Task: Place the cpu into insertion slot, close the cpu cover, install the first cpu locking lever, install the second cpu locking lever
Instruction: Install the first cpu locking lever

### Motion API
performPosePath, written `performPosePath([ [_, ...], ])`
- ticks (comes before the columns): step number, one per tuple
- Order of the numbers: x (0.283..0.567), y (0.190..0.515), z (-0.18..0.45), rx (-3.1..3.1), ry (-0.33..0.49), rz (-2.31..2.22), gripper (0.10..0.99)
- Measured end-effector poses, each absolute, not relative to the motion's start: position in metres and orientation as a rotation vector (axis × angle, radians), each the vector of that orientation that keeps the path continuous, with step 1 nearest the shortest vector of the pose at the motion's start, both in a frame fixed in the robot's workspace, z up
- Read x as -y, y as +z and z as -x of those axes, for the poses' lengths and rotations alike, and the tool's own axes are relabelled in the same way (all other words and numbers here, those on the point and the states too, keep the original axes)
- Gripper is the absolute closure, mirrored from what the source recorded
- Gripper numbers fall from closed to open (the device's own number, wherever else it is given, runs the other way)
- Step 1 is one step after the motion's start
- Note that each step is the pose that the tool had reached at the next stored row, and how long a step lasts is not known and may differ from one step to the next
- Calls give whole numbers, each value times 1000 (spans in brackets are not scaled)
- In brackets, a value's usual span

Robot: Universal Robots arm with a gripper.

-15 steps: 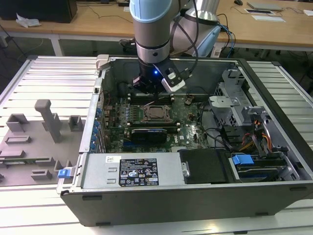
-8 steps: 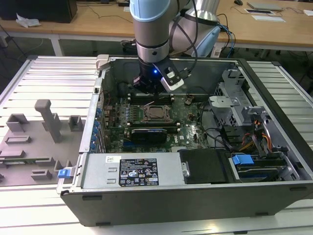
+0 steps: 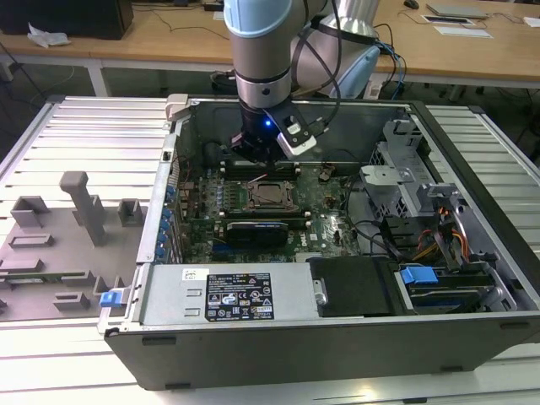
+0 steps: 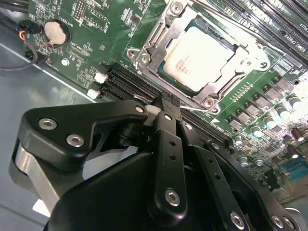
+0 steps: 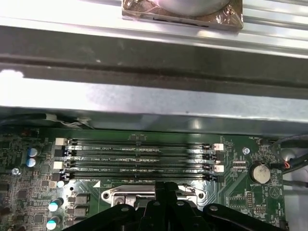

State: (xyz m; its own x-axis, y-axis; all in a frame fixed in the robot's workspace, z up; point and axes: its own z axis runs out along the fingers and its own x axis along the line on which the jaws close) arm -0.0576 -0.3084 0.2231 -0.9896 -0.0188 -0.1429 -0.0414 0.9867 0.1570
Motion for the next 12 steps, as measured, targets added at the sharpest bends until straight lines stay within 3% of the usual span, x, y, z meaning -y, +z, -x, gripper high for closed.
performPosePath([
  [12, 308, 221, 58, -2931, 231, 48, 980],
])
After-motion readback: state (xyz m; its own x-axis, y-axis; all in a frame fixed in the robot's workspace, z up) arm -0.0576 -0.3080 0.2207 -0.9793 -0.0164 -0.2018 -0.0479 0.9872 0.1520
